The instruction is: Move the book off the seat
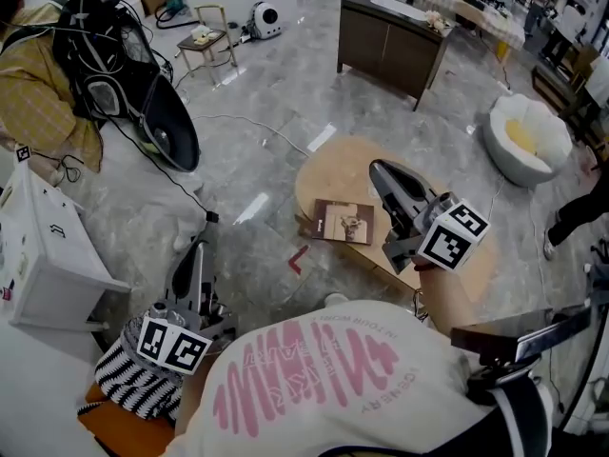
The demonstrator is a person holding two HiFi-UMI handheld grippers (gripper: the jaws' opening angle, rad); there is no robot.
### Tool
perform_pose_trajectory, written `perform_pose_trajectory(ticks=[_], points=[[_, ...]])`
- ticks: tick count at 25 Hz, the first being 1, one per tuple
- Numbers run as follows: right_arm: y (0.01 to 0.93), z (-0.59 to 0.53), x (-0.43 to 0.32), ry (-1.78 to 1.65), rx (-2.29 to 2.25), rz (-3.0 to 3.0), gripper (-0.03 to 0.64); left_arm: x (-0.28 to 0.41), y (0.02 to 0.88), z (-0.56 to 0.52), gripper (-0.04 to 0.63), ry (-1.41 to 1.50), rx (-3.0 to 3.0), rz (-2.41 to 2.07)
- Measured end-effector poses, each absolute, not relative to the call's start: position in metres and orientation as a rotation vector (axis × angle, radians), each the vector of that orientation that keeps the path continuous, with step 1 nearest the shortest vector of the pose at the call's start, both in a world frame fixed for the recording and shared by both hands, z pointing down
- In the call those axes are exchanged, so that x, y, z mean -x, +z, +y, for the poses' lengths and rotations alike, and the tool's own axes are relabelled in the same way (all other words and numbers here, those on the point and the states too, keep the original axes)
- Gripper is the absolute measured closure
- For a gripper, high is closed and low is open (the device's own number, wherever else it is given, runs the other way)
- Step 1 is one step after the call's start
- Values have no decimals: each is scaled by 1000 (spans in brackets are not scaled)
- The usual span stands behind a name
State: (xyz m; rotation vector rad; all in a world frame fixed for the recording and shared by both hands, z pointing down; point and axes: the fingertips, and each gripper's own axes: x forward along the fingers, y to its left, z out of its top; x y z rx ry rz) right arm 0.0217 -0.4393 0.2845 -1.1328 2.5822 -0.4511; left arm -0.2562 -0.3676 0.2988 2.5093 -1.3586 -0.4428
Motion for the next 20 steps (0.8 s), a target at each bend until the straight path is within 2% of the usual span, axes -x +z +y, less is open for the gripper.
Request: perform_pose_trajectory(ticks=[20], points=[[291,-445,-16,-443,1121,2629,606,257,300,-375,588,-446,-2505,-1366]])
